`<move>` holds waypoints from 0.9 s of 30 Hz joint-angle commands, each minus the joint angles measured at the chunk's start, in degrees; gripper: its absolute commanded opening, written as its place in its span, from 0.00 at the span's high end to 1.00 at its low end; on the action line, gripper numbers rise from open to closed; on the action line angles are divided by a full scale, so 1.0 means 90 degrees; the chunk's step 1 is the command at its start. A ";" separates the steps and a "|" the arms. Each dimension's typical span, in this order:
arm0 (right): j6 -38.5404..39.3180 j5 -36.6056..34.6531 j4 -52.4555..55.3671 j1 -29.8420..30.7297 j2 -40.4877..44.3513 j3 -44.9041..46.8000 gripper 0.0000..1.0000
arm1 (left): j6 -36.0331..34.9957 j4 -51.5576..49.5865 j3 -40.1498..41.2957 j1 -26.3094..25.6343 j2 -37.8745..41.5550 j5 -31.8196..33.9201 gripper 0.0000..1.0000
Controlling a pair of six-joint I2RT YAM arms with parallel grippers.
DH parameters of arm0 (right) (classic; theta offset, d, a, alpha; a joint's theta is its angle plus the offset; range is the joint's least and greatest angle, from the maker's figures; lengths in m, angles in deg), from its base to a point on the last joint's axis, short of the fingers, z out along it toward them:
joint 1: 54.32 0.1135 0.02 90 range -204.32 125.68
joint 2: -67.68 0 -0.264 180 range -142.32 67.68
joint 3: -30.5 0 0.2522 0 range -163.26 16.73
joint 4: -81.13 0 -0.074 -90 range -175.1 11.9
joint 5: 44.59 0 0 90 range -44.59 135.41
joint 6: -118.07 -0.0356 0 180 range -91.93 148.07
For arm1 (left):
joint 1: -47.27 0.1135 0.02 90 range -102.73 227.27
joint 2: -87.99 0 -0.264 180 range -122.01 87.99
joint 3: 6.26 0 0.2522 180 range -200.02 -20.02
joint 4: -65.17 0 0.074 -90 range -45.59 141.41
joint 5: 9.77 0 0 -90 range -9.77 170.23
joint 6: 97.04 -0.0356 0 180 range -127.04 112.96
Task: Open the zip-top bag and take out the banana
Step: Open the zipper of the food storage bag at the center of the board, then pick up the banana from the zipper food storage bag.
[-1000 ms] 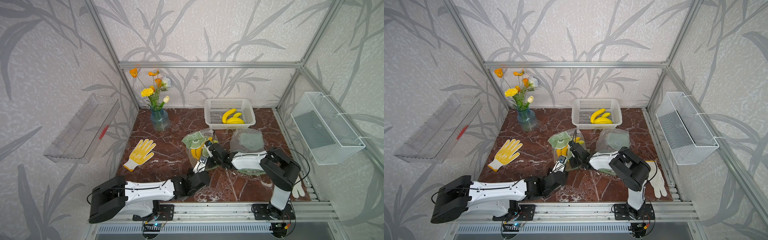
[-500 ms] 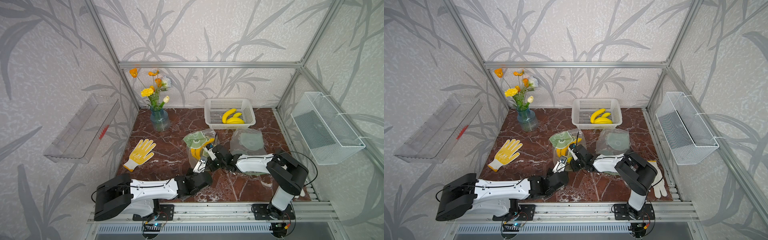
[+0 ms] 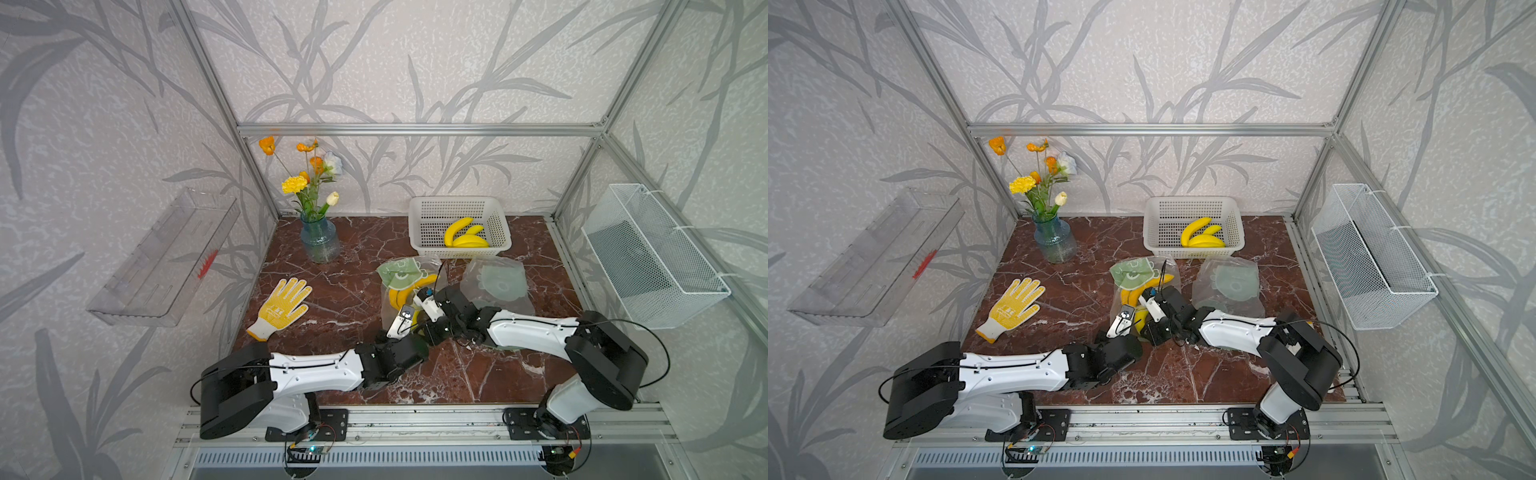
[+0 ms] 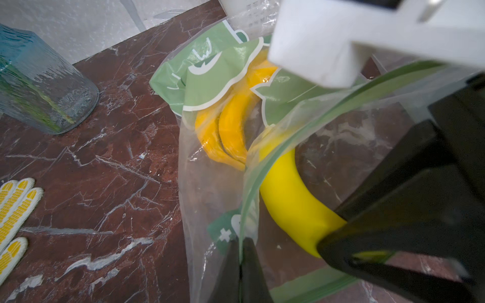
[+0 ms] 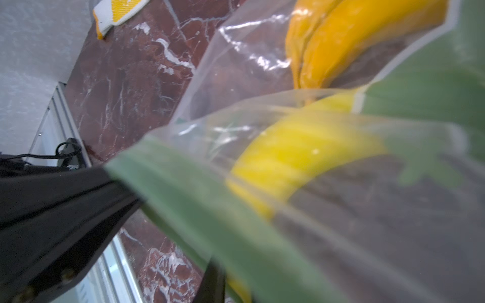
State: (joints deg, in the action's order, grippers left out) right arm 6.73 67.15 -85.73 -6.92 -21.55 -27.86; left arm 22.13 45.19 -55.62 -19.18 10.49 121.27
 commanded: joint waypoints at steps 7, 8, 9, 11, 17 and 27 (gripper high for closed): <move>0.0311 0.1418 0.0050 -0.0014 0.0938 0.0547 0.88 | 0.0030 -0.0364 -0.0449 0.0198 -0.0327 -0.0035 1.00; 0.0329 0.1515 0.0066 -0.0012 0.1047 0.0589 0.88 | 0.0049 -0.0361 -0.0423 0.0204 -0.0291 -0.0055 1.00; 0.0351 0.1613 0.0111 -0.0012 0.1180 0.0641 0.88 | 0.0052 -0.0340 -0.0385 0.0206 -0.0231 -0.0066 1.00; 0.0431 0.1816 0.0264 -0.0012 0.1481 0.0717 0.88 | 0.0059 -0.0293 -0.0297 0.0236 -0.0110 -0.0089 1.00; 0.0829 0.2268 0.1107 -0.0082 0.2615 0.0785 0.88 | 0.0004 -0.0267 -0.0176 0.0270 0.0128 -0.0210 1.00; 0.1142 0.2155 0.2369 -0.1393 0.4573 0.0487 0.91 | -0.0029 -0.0116 0.0021 0.0270 0.0405 -0.0494 1.00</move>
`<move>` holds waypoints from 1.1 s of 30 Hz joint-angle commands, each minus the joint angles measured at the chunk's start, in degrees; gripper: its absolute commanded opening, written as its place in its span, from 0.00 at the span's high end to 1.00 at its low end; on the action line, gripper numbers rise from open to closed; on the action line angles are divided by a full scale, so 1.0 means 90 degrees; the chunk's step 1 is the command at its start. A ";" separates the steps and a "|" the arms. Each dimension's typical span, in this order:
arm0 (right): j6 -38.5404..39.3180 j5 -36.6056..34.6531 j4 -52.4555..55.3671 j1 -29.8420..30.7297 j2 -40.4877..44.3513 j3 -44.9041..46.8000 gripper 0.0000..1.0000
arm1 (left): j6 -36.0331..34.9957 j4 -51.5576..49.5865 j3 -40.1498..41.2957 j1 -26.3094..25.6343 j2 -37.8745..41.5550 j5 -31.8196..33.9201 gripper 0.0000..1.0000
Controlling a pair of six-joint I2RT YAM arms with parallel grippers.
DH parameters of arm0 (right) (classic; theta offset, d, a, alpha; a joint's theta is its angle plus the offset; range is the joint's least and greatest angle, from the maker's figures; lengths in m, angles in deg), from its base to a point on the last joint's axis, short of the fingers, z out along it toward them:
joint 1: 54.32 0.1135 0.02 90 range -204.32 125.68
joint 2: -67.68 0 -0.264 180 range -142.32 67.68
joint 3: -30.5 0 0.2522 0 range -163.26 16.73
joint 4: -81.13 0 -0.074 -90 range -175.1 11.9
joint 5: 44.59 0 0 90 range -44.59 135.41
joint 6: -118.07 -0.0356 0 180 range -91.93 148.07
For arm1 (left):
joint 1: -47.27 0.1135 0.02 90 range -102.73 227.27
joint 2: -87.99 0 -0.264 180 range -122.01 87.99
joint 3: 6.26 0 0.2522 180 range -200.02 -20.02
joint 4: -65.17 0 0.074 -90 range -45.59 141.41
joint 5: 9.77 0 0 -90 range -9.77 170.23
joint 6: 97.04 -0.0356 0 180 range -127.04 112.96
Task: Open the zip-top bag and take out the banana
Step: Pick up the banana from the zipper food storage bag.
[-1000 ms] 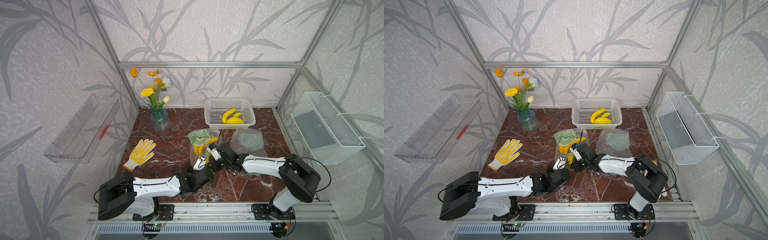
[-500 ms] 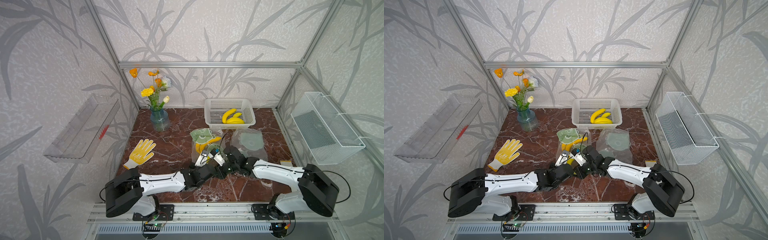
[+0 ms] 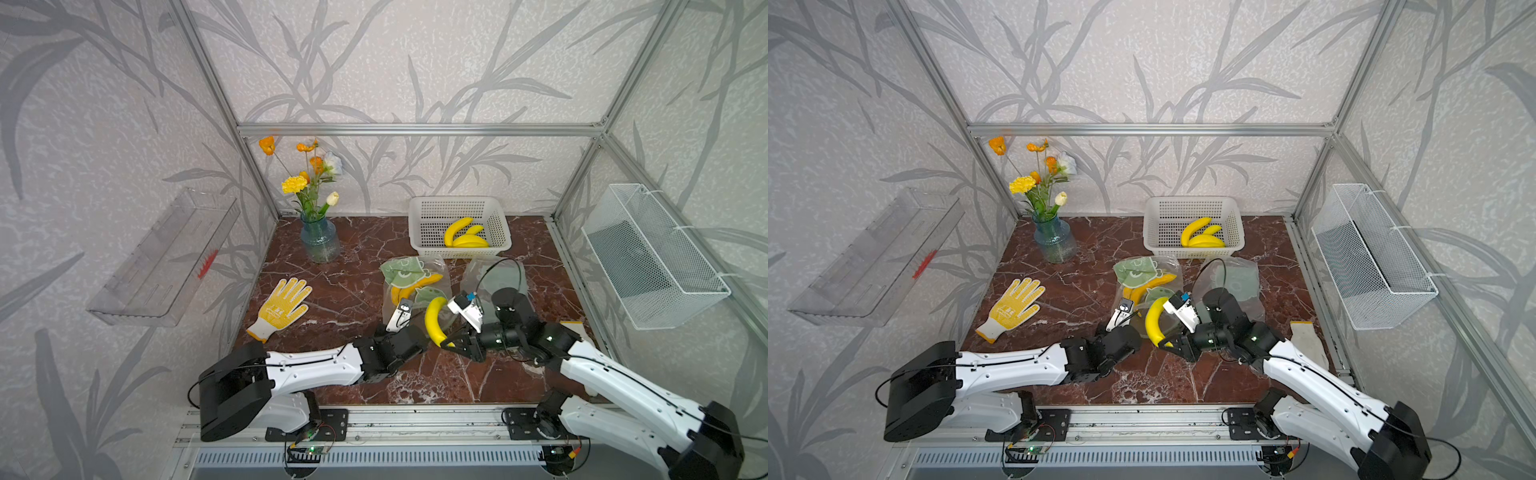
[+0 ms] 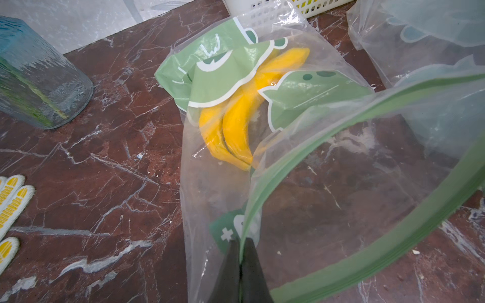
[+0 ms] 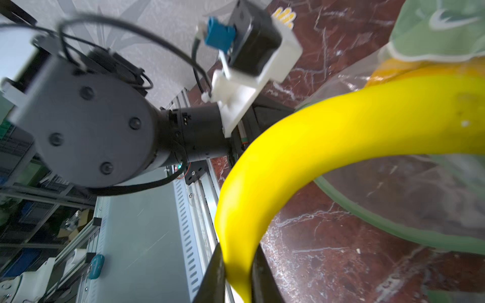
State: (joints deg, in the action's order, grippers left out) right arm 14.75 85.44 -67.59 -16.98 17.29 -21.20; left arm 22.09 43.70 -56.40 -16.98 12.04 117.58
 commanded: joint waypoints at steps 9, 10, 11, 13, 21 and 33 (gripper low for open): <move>0.0806 -0.0481 -0.0051 -0.1537 -0.0953 -0.1203 0.91 | -0.0140 0.0379 0.0313 0.0022 0.0614 -0.0579 1.00; 0.0885 -0.0616 -0.0286 -0.1690 -0.1302 -0.1351 0.91 | -0.0183 0.0524 0.0345 0.0024 0.0633 -0.0689 1.00; 0.0939 -0.0782 -0.0455 -0.1793 -0.1638 -0.1525 0.90 | -0.0200 0.0634 0.0360 0.0024 0.0640 -0.0767 1.00; 0.1043 -0.1159 -0.0734 -0.2032 -0.2552 -0.2065 0.89 | -0.0243 0.0845 0.0352 0.0026 0.0617 -0.0947 1.00; 0.0989 -0.1526 -0.0550 -0.2627 -0.6133 -0.5031 0.91 | -0.0403 0.1124 0.0104 0.0007 0.0290 -0.1178 1.00; 0.0612 -0.1821 -0.0183 -0.2744 -0.7791 -0.6617 0.66 | -0.0321 0.1093 0.0059 0.0007 0.0194 -0.0975 1.00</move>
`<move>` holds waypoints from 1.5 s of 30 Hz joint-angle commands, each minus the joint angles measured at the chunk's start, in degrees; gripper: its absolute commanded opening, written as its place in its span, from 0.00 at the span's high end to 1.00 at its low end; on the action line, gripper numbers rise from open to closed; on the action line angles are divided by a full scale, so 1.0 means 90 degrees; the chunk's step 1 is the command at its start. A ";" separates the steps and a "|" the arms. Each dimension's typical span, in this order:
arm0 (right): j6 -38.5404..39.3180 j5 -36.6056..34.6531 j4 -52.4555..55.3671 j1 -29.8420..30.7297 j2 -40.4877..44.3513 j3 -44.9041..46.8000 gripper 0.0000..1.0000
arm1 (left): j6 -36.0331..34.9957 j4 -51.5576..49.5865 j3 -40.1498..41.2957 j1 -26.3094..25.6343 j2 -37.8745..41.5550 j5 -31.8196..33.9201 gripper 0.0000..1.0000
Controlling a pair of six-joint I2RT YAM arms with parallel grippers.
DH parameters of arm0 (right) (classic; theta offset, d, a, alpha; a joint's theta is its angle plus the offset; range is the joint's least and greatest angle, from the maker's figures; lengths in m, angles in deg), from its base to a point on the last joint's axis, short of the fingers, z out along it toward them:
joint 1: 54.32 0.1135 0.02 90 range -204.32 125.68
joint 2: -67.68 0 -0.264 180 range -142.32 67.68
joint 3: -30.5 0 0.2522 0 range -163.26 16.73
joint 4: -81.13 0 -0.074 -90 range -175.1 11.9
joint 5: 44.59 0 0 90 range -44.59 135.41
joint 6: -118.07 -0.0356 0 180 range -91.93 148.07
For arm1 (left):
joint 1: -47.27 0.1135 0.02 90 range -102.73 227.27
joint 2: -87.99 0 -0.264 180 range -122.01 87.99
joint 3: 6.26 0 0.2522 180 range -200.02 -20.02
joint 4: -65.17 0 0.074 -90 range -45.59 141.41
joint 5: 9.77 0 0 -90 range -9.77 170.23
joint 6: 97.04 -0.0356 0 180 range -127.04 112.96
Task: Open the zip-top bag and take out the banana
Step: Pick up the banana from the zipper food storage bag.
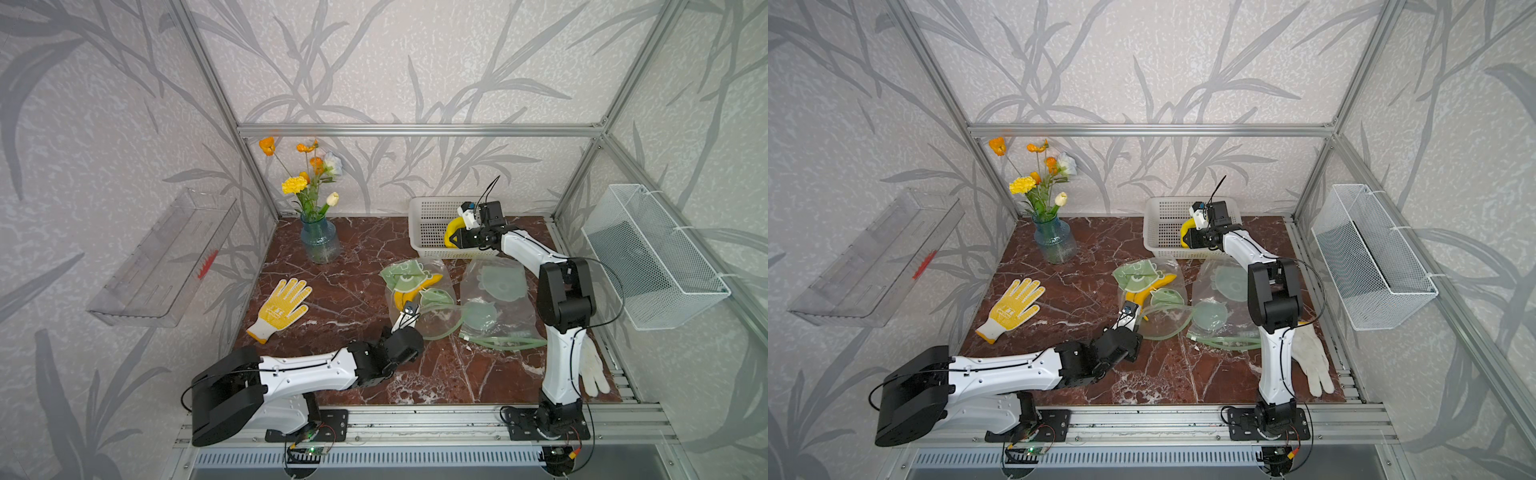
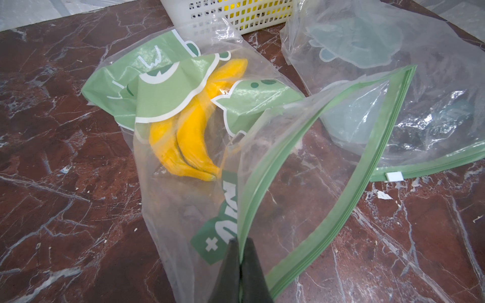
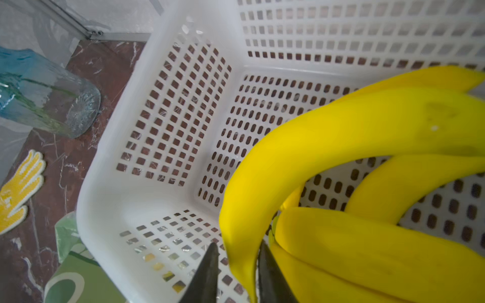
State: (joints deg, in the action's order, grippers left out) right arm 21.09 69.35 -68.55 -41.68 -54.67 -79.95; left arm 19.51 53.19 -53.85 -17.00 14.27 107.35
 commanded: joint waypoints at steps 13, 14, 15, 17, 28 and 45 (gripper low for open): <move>-0.0152 -0.0081 -0.2322 0.0460 0.4472 0.4379 0.41 | 0.0026 0.0031 -0.0256 0.0030 -0.0042 0.0483 1.00; -0.0024 -0.0226 -0.2323 0.0652 0.4957 0.4831 0.41 | 0.0008 0.0042 -0.0246 0.0032 -0.0024 0.0479 1.00; 0.0071 -0.0398 -0.2328 0.0850 0.5342 0.5187 0.40 | 0.0014 0.0038 -0.0227 0.0033 -0.0016 0.0465 1.00; 0.0215 -0.0795 -0.2325 0.1385 0.6233 0.5999 0.40 | 0.0034 0.0061 -0.0171 0.0033 0.0028 0.0445 1.00; -0.0768 -0.2176 -0.3164 0.3720 0.8016 0.8229 0.45 | -0.0137 0.0190 -0.0031 0.0040 0.0256 0.0243 1.00; -0.1144 -0.1905 -0.4734 0.3790 0.4797 0.7259 0.50 | -0.0094 0.0423 0.0006 0.0039 0.0288 0.0051 1.00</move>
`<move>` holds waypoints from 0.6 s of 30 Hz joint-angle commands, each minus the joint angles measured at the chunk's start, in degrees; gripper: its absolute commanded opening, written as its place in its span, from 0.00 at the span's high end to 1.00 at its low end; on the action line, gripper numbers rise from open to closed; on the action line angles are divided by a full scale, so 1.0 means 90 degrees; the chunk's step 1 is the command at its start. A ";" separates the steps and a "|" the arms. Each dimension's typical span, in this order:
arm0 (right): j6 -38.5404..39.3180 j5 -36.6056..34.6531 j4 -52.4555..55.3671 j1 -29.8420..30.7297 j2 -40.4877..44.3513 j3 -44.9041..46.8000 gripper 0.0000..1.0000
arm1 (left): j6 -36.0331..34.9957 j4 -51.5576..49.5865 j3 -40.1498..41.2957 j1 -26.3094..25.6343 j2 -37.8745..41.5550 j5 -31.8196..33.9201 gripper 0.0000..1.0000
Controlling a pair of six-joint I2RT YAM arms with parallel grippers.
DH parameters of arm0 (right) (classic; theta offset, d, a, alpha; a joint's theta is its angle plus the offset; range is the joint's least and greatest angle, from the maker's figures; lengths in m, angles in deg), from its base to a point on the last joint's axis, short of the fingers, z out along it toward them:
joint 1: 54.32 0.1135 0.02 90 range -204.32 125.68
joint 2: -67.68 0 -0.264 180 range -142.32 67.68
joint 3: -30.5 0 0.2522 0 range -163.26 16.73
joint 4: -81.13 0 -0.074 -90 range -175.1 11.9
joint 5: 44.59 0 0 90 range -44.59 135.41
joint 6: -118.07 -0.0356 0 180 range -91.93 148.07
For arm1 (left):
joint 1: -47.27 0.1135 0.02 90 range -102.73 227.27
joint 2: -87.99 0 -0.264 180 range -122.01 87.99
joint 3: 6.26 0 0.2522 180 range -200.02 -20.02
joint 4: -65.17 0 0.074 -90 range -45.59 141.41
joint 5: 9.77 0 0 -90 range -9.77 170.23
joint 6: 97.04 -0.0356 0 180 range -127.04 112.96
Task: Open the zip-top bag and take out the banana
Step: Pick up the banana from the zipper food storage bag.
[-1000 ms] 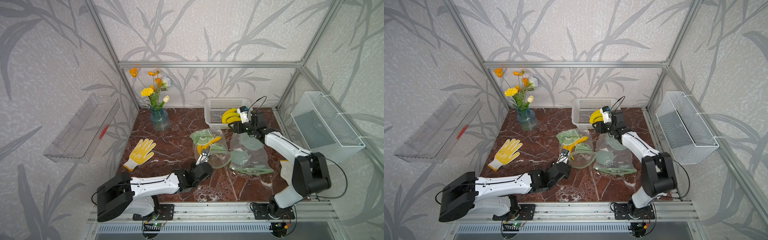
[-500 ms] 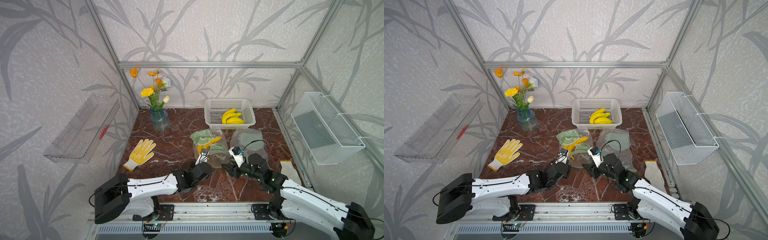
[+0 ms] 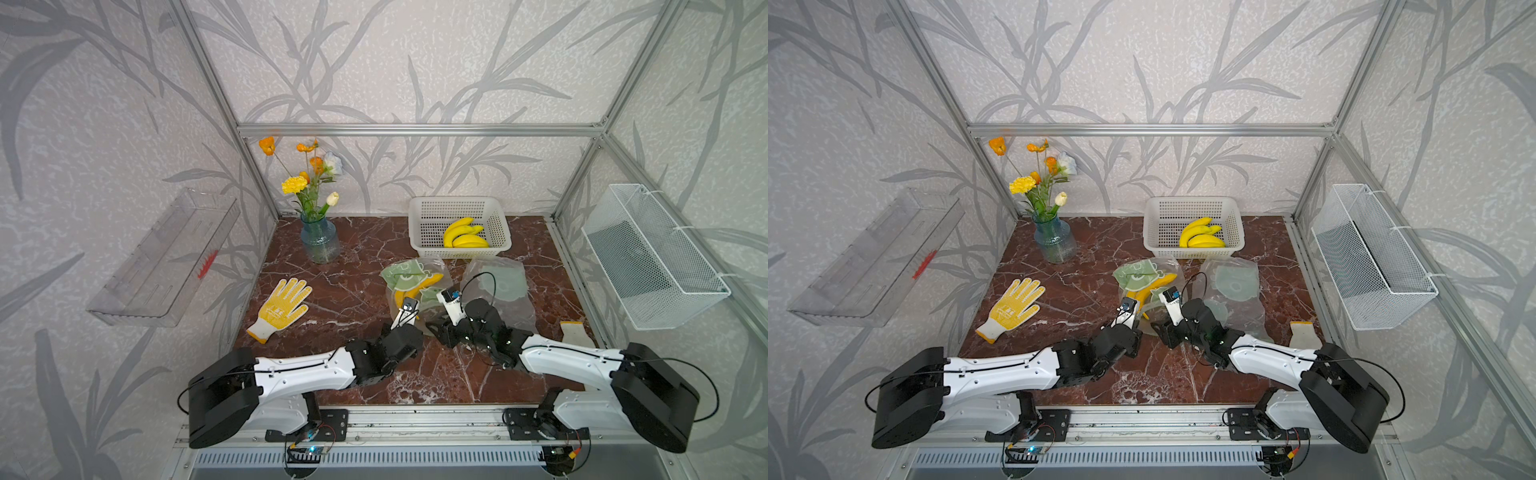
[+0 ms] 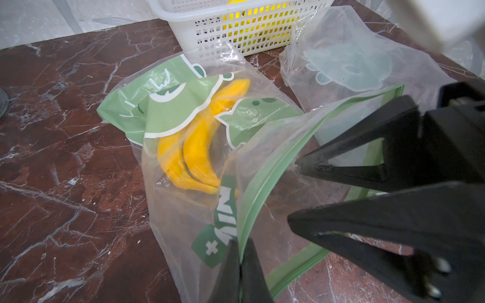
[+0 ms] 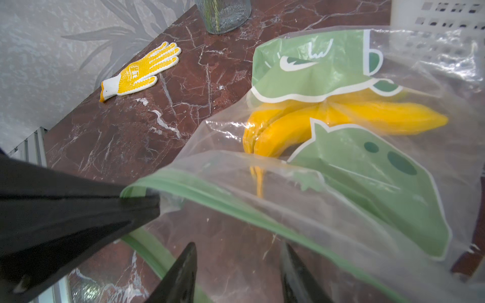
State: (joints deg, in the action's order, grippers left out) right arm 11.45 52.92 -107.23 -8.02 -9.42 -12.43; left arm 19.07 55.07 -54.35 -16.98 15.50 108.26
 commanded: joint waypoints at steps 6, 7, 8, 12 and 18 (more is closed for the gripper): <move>0.0101 -0.0186 -0.0127 0.0050 -0.1009 -0.0859 0.49 | -0.0074 0.0334 0.0064 0.0030 0.0111 -0.0135 1.00; 0.0147 -0.0214 -0.0074 0.0050 -0.1149 -0.0952 0.49 | -0.0078 0.0335 0.0059 0.0033 0.0122 -0.0131 1.00; 0.0191 -0.0243 -0.0056 0.0048 -0.1278 -0.1028 0.49 | -0.0079 0.0345 0.0064 0.0032 0.0121 -0.0136 1.00; 0.0340 -0.0307 0.0199 0.0050 -0.1703 -0.1307 0.49 | -0.0098 0.0345 0.0070 0.0036 0.0154 -0.0111 1.00; 0.0500 -0.0238 0.0651 0.0050 -0.2135 -0.1603 0.50 | -0.0080 0.0365 0.0137 0.0036 0.0202 -0.0071 1.00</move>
State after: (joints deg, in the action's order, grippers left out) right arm 14.57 51.37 -104.28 -7.86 -27.52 -25.50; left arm 18.88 57.52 -53.93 -16.93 15.69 107.15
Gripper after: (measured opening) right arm 0.502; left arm 0.048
